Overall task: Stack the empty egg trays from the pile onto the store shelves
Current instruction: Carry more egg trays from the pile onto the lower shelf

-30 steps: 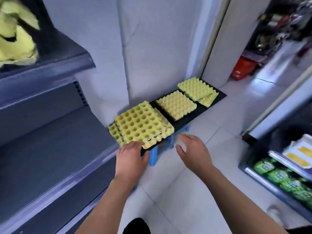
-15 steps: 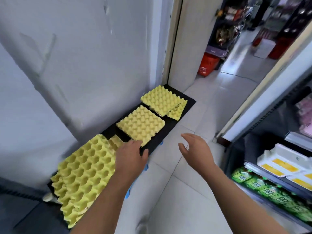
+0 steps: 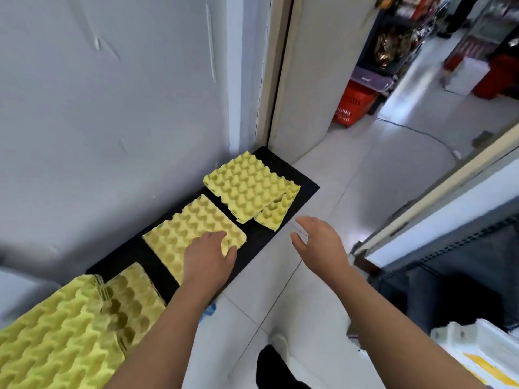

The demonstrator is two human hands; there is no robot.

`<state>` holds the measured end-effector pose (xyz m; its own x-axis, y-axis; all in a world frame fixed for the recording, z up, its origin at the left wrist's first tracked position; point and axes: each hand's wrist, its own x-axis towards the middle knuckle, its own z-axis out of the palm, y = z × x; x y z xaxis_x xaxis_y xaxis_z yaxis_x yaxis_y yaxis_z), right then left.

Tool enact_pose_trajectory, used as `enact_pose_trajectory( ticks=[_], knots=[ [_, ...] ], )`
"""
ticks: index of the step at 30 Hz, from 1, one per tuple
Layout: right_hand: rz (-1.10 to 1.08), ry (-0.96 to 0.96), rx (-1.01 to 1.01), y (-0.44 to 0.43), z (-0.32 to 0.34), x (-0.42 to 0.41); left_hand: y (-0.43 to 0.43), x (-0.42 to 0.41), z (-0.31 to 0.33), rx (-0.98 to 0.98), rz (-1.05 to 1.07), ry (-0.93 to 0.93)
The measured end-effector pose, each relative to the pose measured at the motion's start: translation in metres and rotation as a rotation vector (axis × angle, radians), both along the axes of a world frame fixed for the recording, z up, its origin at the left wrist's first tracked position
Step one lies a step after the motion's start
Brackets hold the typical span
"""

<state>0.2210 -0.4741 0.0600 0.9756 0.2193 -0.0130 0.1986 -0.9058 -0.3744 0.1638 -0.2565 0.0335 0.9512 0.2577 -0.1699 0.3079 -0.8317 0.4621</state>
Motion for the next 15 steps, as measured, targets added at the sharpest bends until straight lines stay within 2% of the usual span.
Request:
enact_pose_trajectory(
  ticks=[6, 15],
  knots=[
    [0.099, 0.085, 0.001, -0.016, -0.027, 0.109, -0.024, 0.083, -0.03, -0.097, 0.173, 0.096],
    [0.188, 0.257, -0.042, 0.009, -0.097, 0.252, -0.003, 0.208, -0.098, -0.177, 0.302, 0.251]
  ],
)
